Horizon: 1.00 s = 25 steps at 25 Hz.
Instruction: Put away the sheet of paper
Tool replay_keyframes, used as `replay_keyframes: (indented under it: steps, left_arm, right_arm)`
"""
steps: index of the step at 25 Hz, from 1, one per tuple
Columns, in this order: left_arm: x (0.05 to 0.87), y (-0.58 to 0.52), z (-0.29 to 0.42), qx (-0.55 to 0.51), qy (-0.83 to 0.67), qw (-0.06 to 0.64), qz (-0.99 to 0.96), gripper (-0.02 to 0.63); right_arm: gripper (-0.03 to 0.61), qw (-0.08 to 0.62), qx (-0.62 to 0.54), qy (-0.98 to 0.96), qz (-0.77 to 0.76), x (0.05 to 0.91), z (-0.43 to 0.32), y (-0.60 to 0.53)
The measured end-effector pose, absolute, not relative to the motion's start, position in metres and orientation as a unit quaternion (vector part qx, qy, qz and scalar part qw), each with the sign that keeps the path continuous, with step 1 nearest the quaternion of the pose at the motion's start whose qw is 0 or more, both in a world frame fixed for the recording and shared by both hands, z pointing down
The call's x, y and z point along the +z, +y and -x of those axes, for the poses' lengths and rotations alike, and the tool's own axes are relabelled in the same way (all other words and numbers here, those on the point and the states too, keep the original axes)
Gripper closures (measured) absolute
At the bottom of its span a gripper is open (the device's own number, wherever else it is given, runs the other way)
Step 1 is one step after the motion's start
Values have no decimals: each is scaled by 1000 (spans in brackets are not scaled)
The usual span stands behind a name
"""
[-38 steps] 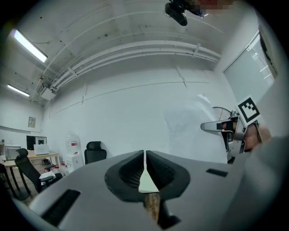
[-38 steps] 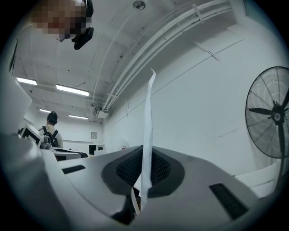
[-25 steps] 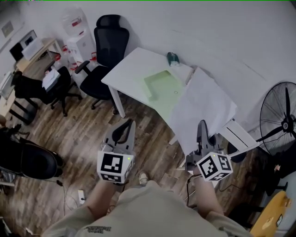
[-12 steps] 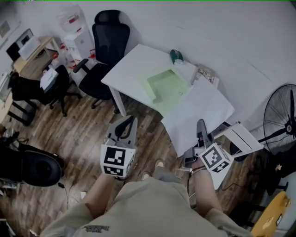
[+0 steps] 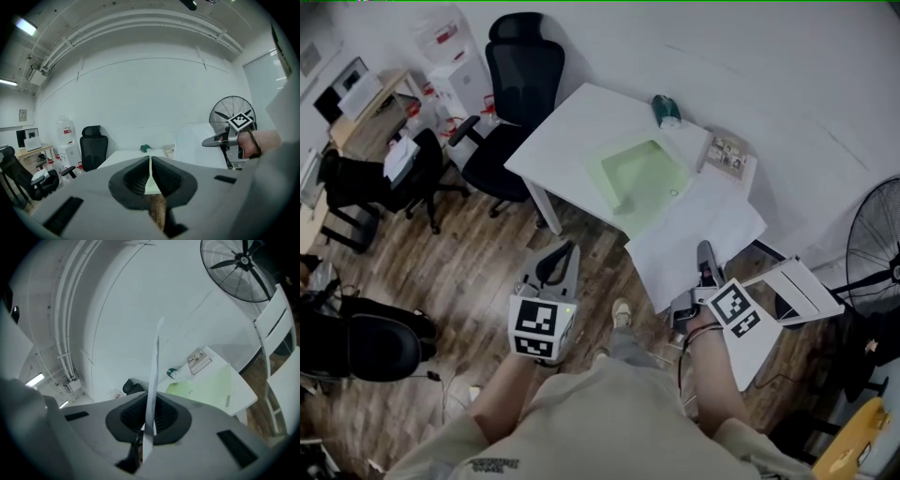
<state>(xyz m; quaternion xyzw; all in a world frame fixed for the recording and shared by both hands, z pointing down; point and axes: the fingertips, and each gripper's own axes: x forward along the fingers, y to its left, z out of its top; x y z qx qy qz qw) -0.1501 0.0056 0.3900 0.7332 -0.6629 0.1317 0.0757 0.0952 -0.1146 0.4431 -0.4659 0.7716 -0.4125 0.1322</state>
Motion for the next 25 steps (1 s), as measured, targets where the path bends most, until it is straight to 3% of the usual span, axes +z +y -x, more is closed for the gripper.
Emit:
replay_keyframes:
  steps: [10,25]
  left_arm:
    - [431,-62,165,164,-662,113,-722,581]
    - [489,-155,197,205,-652,158,-713,581]
  right_arm:
    - [555,110,-484,730,469,511,-84,-187]
    - [555,161,-628,602,466,617,-56,-281]
